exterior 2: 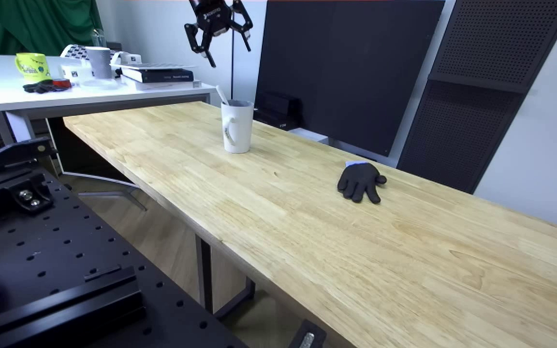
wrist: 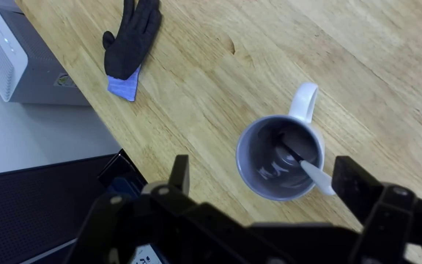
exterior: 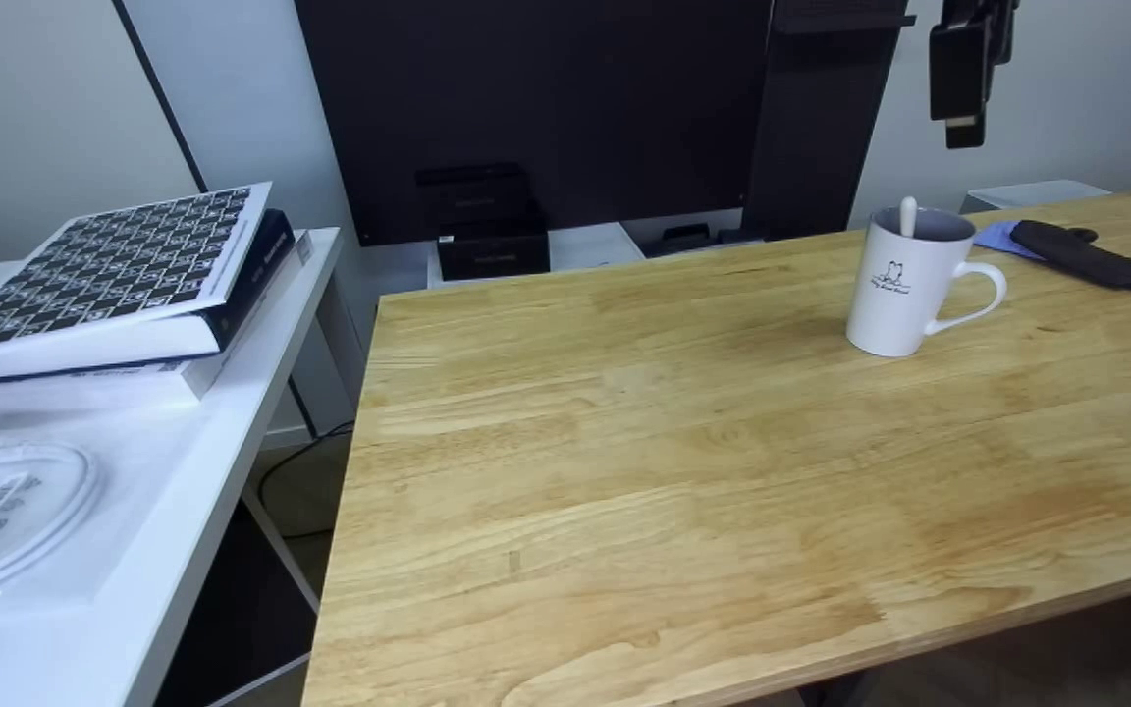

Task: Take the spoon out of the white mug

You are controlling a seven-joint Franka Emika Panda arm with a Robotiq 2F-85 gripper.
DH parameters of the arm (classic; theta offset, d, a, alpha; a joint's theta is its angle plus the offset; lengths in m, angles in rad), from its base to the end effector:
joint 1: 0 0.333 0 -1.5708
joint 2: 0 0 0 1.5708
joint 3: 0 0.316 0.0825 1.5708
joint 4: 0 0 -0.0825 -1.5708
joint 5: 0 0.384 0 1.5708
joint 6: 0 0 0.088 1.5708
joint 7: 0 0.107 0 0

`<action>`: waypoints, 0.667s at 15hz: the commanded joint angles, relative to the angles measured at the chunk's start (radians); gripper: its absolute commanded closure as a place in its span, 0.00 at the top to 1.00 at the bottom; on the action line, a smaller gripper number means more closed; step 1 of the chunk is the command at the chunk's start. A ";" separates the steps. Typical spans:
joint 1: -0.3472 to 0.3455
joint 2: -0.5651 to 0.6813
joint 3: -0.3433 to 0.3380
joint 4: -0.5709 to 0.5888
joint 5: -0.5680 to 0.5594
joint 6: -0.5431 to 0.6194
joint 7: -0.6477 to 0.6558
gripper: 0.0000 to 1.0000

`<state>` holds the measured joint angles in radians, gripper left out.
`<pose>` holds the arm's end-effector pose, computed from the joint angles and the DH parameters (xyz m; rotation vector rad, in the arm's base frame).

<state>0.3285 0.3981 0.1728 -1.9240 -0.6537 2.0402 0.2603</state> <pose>0.5425 0.2542 0.2727 2.4869 0.7954 -0.0836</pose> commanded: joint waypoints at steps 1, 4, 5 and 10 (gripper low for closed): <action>0.017 0.040 -0.015 0.025 -0.007 0.021 0.041 1.00; 0.021 0.060 -0.017 0.028 0.003 0.028 0.043 1.00; 0.022 0.065 -0.017 0.028 0.005 0.031 0.043 1.00; 0.029 0.082 -0.018 0.031 0.014 0.033 0.047 1.00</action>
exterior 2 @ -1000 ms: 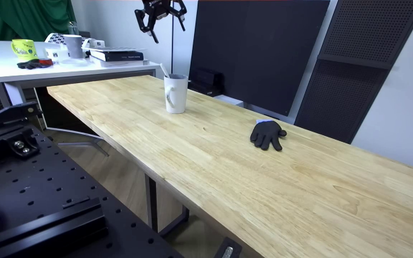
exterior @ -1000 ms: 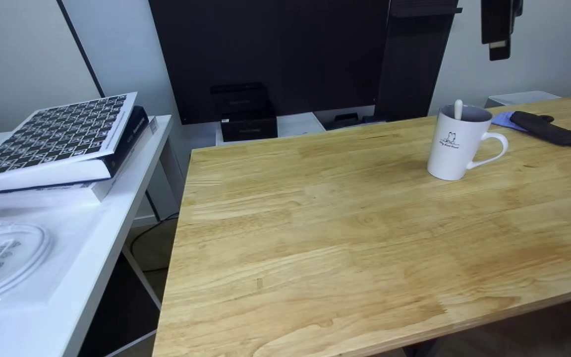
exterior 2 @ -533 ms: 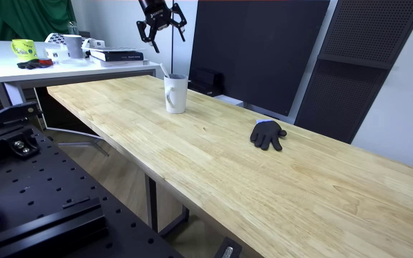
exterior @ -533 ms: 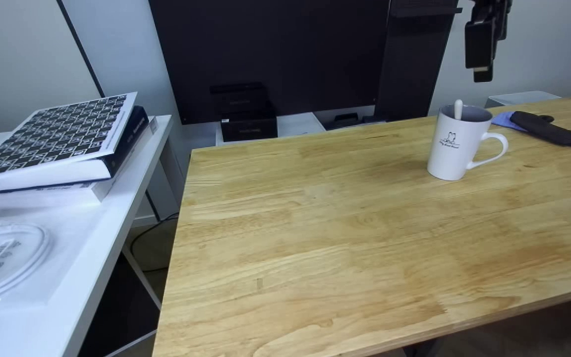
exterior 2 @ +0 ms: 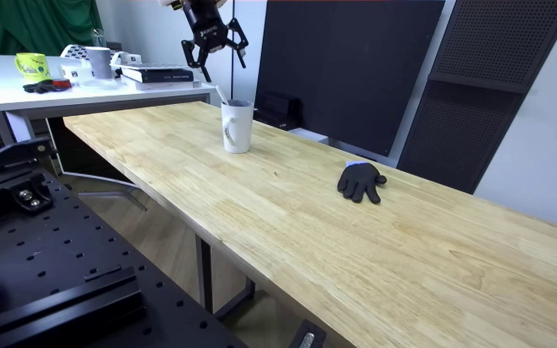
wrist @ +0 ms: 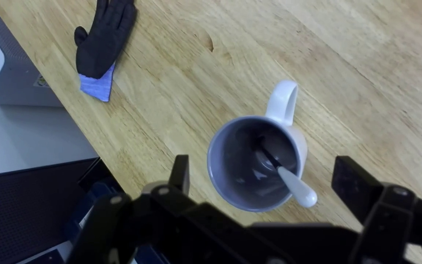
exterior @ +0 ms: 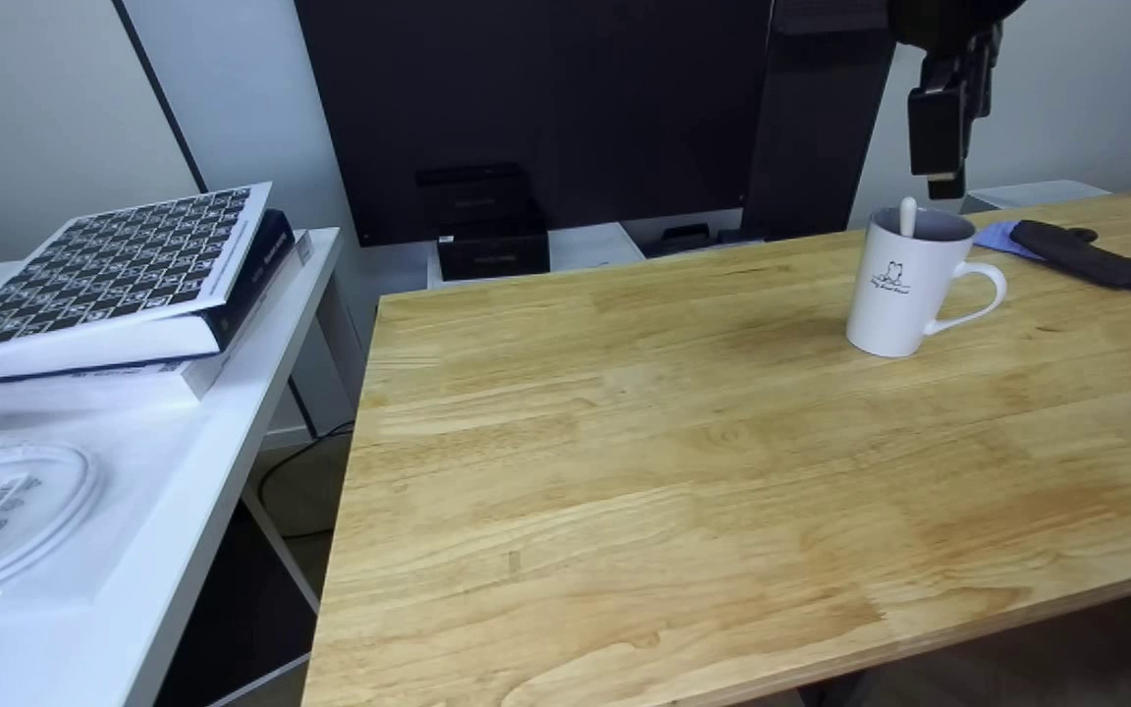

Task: Take the spoon out of the white mug

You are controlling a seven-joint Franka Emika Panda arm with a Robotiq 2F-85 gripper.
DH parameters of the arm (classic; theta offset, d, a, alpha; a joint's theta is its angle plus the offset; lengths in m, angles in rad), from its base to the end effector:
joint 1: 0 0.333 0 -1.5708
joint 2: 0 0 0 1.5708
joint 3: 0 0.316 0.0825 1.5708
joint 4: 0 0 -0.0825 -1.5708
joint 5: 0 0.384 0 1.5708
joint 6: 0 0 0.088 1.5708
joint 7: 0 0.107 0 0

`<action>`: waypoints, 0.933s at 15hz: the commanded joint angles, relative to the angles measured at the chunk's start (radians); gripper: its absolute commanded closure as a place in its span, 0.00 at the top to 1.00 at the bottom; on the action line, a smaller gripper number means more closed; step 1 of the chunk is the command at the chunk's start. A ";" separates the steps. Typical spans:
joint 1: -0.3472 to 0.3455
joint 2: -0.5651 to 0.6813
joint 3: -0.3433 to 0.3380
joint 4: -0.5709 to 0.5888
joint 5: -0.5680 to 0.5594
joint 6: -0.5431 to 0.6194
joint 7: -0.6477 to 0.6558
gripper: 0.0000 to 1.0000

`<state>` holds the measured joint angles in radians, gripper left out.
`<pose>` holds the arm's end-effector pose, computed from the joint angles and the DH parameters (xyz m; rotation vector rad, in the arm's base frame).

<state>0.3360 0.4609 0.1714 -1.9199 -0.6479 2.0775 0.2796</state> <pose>0.5397 0.2610 0.2382 2.5048 0.8094 -0.1143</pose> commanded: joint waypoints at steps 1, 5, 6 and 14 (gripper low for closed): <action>0.022 0.022 -0.017 0.028 0.008 -0.001 0.028 1.00; 0.032 0.047 -0.025 0.048 0.000 -0.001 0.043 1.00; 0.034 0.052 -0.027 0.054 0.000 -0.002 0.043 1.00; 0.057 0.110 -0.048 0.115 -0.003 -0.017 0.041 1.00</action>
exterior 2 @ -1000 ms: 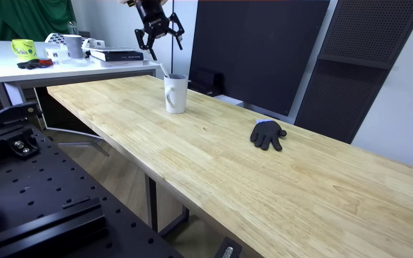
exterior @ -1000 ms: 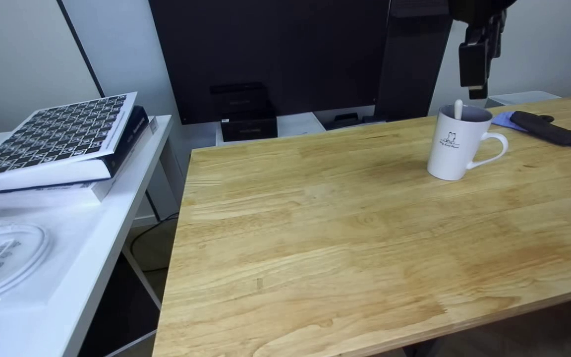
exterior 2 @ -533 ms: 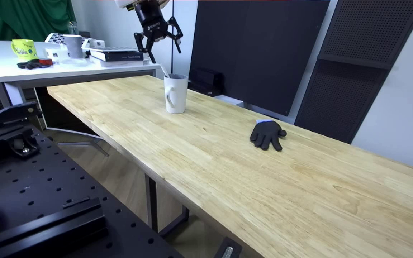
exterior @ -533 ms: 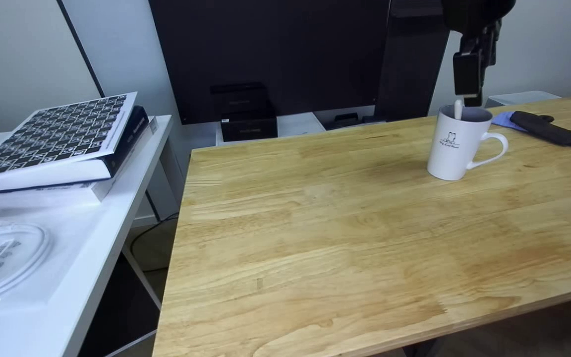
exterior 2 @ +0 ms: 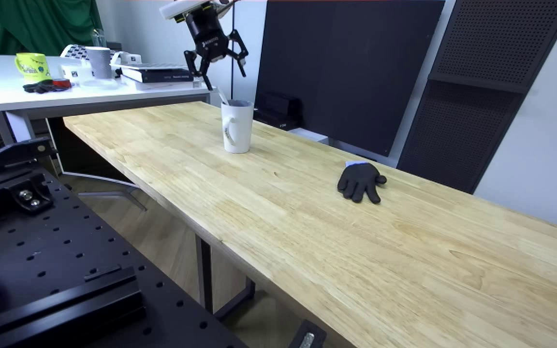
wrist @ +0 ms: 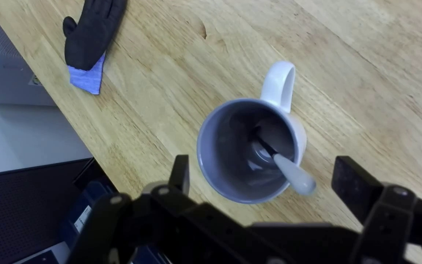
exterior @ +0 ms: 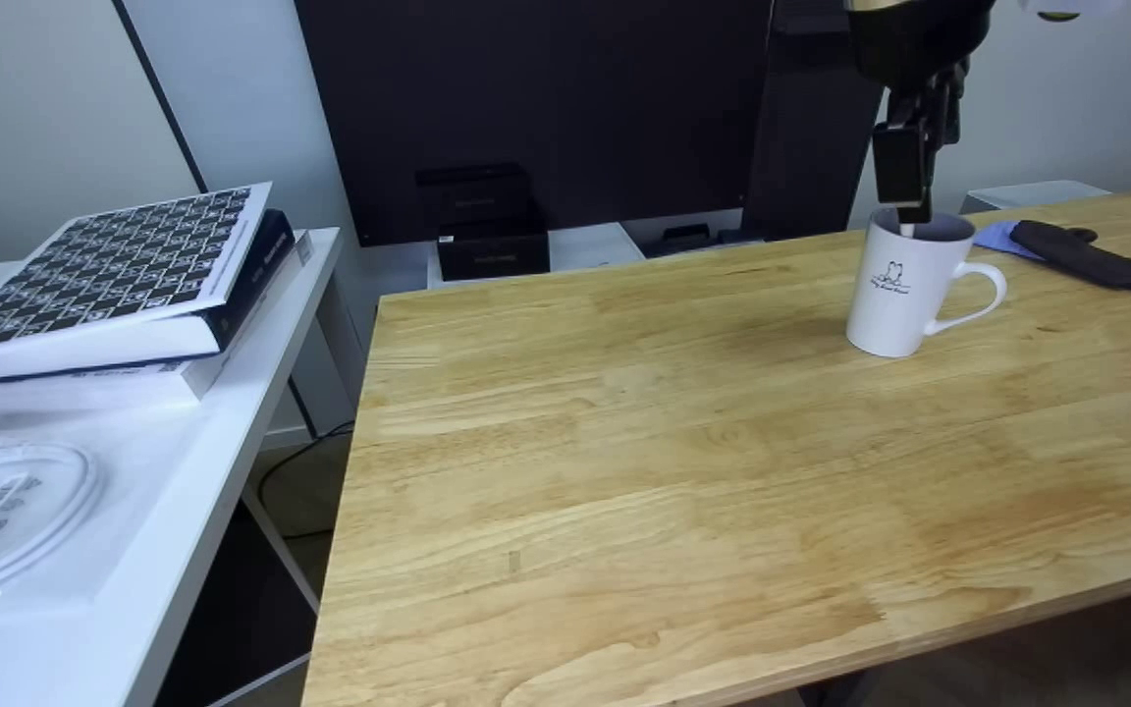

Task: Take the spoon out of the white mug

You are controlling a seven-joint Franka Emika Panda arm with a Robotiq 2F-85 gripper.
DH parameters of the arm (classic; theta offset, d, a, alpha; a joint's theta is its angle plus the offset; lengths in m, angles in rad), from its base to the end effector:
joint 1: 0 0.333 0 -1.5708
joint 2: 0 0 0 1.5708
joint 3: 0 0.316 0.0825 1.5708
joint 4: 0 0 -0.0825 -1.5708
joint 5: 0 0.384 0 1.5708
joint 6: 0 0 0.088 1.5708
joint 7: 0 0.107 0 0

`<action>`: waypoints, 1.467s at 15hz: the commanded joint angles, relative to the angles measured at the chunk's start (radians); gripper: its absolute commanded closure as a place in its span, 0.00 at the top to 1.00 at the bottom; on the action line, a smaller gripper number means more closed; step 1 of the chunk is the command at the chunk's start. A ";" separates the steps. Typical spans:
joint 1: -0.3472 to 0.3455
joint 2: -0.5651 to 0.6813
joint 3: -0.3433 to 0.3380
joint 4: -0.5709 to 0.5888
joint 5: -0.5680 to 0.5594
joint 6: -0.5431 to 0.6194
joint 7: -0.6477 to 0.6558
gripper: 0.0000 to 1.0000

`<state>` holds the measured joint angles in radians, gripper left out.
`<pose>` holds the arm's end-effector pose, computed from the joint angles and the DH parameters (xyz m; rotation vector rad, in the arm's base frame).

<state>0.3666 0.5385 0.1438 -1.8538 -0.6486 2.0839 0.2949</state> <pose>0.5520 0.2701 0.2162 2.5063 0.7971 -0.1172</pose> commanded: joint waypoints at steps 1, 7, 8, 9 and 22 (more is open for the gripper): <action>0.030 0.040 -0.023 0.056 -0.002 -0.024 0.027 1.00; 0.042 0.075 -0.031 0.087 0.004 -0.026 0.023 1.00; 0.043 0.080 -0.032 0.092 0.004 -0.028 0.022 1.00; 0.043 0.084 -0.032 0.095 0.007 -0.026 0.021 0.75; 0.041 0.082 -0.032 0.100 0.069 -0.048 0.007 0.99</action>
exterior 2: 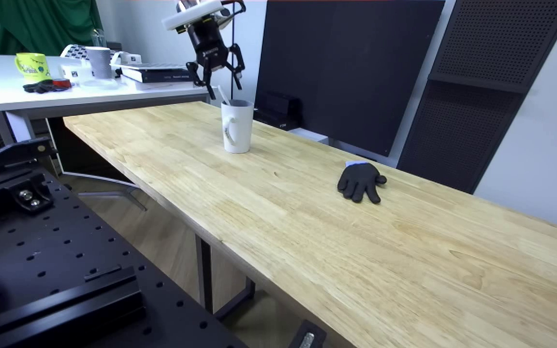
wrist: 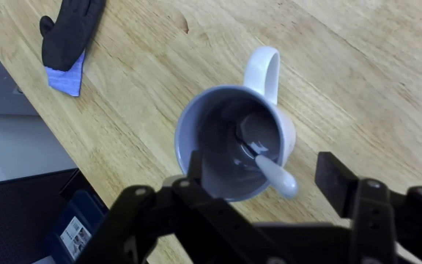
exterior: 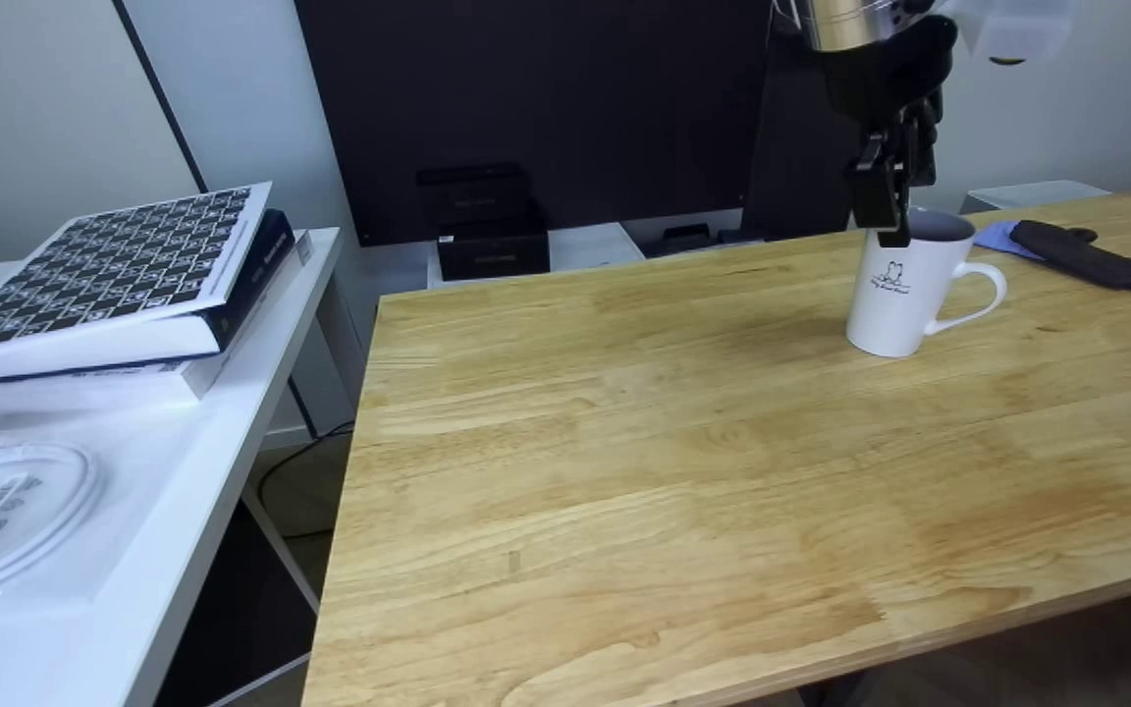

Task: Take the spoon out of the white mug

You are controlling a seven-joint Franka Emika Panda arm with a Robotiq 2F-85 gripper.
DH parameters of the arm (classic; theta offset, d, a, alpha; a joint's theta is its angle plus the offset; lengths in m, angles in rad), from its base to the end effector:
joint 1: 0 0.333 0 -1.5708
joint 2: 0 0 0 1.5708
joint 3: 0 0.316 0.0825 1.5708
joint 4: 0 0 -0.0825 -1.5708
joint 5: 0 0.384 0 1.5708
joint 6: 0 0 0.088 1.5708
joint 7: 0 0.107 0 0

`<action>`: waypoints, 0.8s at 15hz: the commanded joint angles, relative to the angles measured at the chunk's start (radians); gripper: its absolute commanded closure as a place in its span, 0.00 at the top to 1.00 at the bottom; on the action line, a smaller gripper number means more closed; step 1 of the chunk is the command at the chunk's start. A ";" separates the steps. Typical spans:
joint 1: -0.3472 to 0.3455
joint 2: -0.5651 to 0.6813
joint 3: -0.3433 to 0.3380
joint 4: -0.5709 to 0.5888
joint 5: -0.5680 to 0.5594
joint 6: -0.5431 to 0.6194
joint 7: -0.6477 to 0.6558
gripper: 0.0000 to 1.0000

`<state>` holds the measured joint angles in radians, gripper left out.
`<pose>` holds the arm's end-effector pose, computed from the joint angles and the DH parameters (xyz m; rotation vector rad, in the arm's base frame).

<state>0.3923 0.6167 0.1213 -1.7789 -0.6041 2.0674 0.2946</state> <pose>0.5625 0.2784 0.1941 2.5322 0.7646 -0.1618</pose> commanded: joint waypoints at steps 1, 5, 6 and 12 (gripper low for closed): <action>0.016 0.003 -0.010 0.024 0.029 -0.031 0.008 1.00; 0.019 0.004 -0.013 0.023 0.039 -0.024 0.010 0.72; 0.019 0.004 -0.013 0.023 0.041 -0.024 0.011 0.66; 0.019 0.004 -0.016 0.022 0.058 -0.024 0.008 0.24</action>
<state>0.3957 0.6167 0.1206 -1.7768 -0.5635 2.0628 0.2946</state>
